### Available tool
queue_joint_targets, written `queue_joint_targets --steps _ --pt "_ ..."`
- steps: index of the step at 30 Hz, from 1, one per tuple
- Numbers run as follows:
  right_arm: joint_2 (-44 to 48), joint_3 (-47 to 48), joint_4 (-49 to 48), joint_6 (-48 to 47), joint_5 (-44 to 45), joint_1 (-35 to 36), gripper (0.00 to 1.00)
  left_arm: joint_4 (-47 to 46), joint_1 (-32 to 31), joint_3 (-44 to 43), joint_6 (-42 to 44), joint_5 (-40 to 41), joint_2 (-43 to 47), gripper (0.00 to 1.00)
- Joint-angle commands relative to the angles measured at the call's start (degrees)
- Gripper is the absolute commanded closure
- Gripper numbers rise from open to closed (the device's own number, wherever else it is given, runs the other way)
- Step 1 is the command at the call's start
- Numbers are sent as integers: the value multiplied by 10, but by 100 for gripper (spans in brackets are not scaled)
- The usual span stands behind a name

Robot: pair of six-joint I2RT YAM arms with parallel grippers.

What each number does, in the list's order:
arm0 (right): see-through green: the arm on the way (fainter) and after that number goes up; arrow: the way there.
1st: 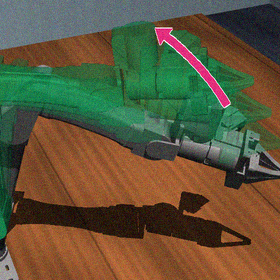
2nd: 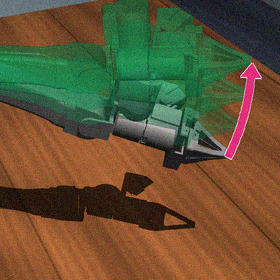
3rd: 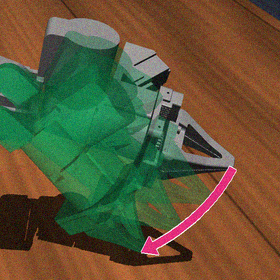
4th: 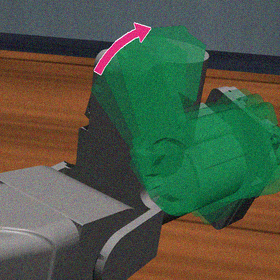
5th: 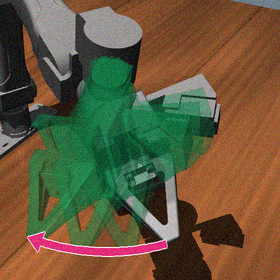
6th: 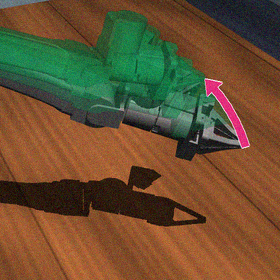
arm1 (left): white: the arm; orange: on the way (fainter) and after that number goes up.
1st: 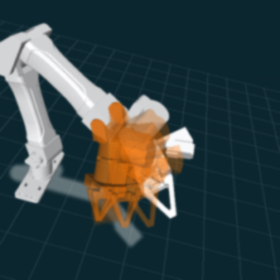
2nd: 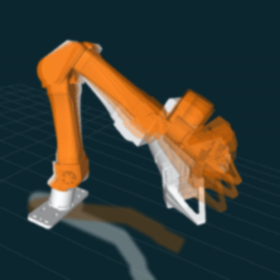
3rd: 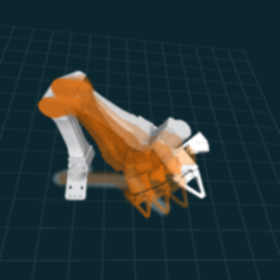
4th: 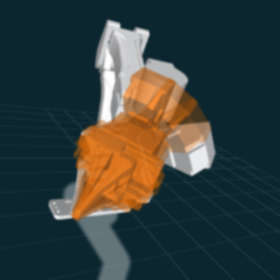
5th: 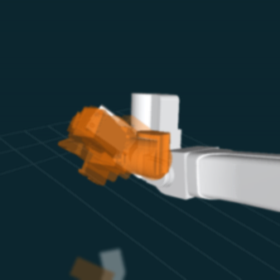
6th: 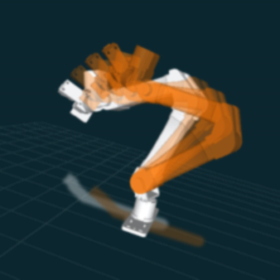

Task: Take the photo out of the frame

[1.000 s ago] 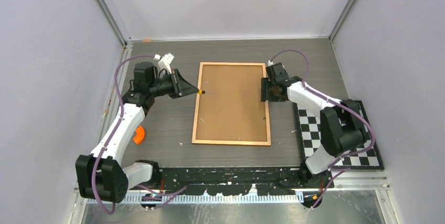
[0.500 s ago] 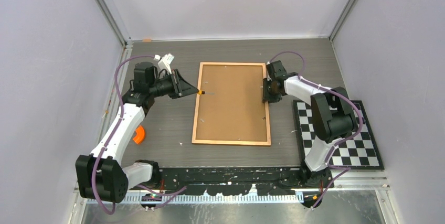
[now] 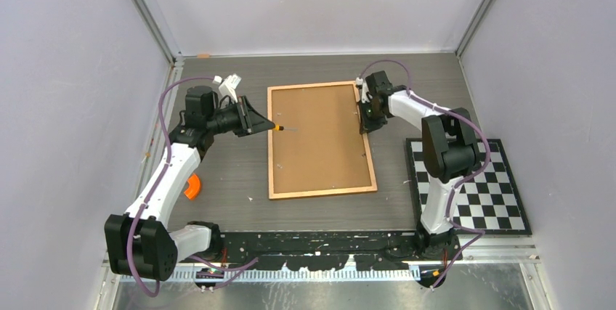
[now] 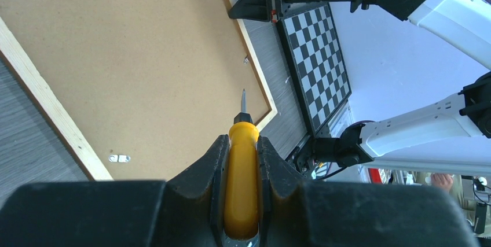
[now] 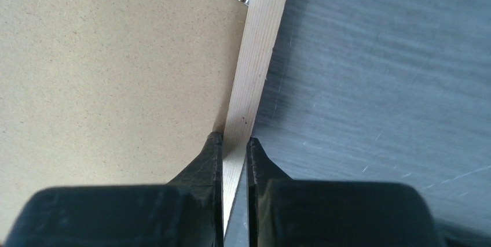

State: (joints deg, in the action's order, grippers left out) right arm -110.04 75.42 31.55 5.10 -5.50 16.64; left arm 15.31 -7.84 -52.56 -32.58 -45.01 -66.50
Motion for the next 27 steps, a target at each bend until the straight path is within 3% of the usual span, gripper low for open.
queue_joint_targets --steps 1,8,14,15,17,19,23,27 --pt "-25 49 30 -201 -29 3 99 -16 3 -4 0 -10 2 100" --pt "-67 136 94 -334 -119 -14 99 -16 5 -7 0 -12 -6 100" --pt "-132 266 147 -433 -142 -20 97 -16 5 -6 3 -9 -14 100" --pt "-141 288 150 -438 -145 -19 94 -15 5 -6 5 -7 -14 100" --pt "-155 326 145 -437 -148 -19 77 -13 7 -6 7 -4 -15 100" --pt "-161 357 133 -420 -136 -16 66 -11 10 -6 10 -2 -15 100" --pt "-138 384 123 -364 -121 -6 50 -3 18 -10 13 0 -15 100" --pt "-69 327 116 -269 -134 15 39 -2 37 -14 7 3 -13 100"
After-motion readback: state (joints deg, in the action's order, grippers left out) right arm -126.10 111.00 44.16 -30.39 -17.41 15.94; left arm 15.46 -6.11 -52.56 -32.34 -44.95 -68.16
